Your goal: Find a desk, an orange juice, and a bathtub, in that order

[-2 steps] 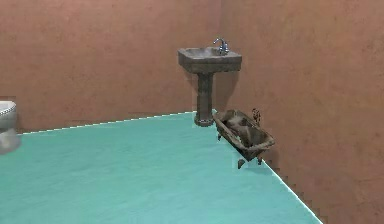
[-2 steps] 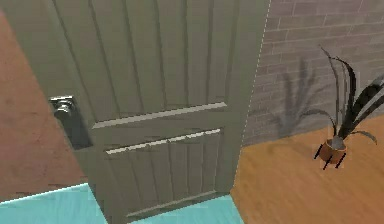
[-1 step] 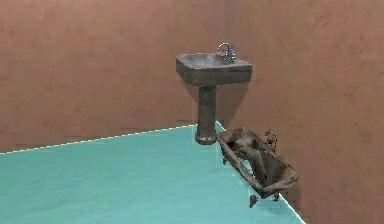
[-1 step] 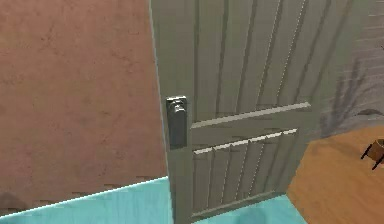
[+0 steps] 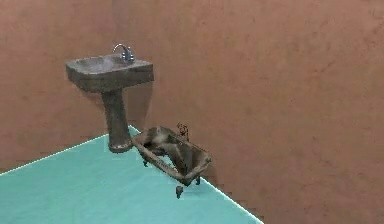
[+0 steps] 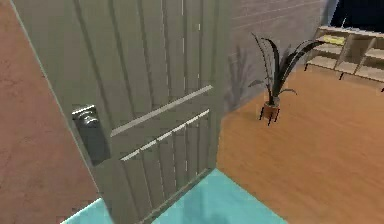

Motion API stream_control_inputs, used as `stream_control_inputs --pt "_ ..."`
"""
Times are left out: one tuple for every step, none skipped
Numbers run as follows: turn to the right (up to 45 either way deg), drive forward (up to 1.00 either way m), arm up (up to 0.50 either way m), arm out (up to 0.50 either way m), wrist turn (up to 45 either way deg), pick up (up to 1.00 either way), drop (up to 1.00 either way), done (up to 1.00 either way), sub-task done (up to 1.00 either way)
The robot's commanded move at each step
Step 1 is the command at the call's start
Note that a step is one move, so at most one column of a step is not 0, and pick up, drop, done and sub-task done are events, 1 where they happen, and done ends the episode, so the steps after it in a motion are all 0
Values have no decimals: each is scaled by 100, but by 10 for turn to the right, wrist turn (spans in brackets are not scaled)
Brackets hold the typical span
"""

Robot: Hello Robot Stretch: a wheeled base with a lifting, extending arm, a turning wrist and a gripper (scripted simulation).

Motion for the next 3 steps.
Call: stream_control_inputs --pt "0 40 0 0 0 0 0 0 0" --pt "-90 0 0 0 0 0 0 0 0" --pt "0 0 0 0 0 0 0 100 0"
